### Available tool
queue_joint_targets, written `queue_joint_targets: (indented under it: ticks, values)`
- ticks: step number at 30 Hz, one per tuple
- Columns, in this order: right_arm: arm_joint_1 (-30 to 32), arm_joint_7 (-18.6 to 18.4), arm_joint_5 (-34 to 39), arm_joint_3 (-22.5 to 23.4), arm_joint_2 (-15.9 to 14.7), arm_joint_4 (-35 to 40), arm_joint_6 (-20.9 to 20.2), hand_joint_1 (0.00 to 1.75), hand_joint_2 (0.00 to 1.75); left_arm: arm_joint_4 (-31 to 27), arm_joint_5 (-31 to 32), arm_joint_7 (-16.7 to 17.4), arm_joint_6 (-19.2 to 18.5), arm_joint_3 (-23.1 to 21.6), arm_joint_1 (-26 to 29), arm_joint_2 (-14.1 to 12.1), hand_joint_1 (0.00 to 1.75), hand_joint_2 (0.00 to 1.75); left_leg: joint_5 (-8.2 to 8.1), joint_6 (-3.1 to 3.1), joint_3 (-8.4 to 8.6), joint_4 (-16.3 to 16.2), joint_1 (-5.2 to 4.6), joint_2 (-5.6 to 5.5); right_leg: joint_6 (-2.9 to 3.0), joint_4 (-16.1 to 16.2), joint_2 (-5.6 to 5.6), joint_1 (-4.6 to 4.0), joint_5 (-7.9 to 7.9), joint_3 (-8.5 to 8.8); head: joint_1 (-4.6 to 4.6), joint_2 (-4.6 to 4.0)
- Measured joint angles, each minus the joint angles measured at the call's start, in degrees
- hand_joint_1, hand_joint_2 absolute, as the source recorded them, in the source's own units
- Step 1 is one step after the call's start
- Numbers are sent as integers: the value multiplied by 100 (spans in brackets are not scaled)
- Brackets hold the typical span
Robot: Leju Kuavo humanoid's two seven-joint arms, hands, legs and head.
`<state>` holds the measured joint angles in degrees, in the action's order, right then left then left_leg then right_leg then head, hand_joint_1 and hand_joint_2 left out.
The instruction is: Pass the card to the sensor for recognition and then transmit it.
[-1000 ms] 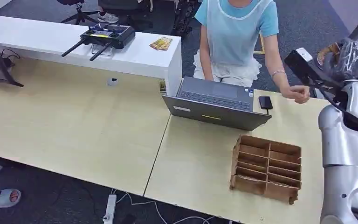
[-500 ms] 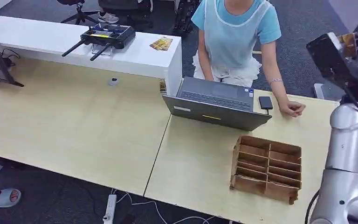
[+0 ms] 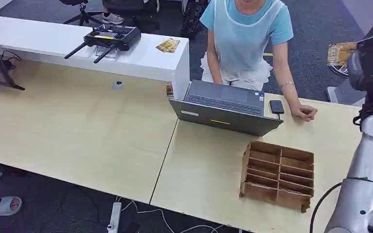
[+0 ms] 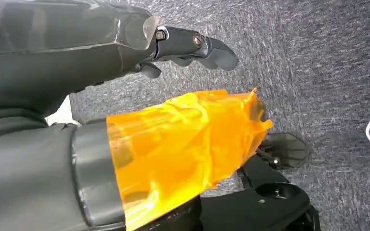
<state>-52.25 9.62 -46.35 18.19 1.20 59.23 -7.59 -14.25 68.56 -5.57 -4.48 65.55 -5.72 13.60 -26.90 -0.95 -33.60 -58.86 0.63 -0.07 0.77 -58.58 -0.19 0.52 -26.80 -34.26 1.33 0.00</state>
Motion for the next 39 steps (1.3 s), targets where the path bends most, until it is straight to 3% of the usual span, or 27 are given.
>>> queue_joint_targets:
  ticks: [14,27,39]
  values:
    - [861,251,2360,487,-599,160,-596,175,175,0,-125,2,39,131,25,-2,0,0,-2,3,-2,-1,0,-2,0,3,-2,0,0,0,0,-2]
    - [1524,236,3321,717,-1149,57,-828,175,175,0,-135,44,44,190,41,-4,0,0,-4,5,-5,-1,-2,-2,-1,4,-3,1,0,0,0,0]
    - [2184,262,3577,977,-1729,-282,-846,175,175,0,-125,17,44,192,48,-9,0,0,-8,10,-7,-2,-1,-4,-2,6,-7,1,-2,0,0,0]
